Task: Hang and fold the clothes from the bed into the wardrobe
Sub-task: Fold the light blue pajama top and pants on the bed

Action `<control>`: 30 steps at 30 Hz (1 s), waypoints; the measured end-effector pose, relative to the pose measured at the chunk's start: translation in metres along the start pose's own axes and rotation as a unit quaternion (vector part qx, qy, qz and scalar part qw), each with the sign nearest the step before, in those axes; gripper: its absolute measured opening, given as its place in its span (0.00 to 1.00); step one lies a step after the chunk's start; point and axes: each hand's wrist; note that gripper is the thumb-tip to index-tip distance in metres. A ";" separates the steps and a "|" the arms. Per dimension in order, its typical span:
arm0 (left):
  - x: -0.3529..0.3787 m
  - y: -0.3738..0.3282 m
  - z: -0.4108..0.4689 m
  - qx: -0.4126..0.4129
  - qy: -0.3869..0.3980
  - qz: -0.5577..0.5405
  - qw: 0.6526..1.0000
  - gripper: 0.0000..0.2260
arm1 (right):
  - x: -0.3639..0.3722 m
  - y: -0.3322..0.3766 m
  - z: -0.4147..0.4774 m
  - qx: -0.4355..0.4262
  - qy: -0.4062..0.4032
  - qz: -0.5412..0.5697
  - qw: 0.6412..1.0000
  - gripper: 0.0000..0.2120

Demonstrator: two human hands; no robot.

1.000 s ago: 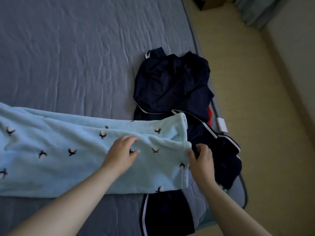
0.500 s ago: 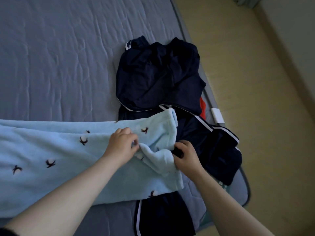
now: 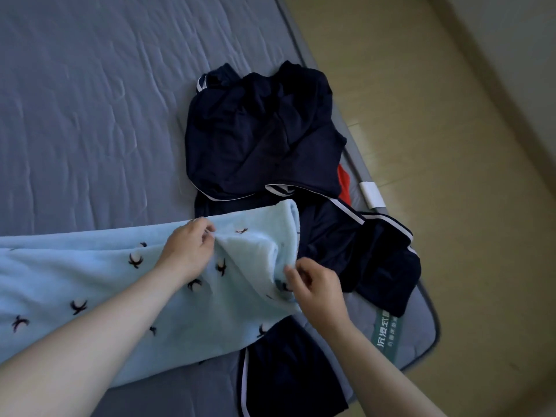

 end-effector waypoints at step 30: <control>0.050 -0.032 0.040 0.108 -0.042 0.211 0.971 0.07 | -0.005 -0.030 0.010 0.099 0.088 0.107 0.985 0.13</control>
Point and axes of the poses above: each hand's wrist, its own z-axis towards the middle knuckle, its own x-axis out of the palm, y = z × x, and after that the axes turned 10 degrees about -x, right-handed
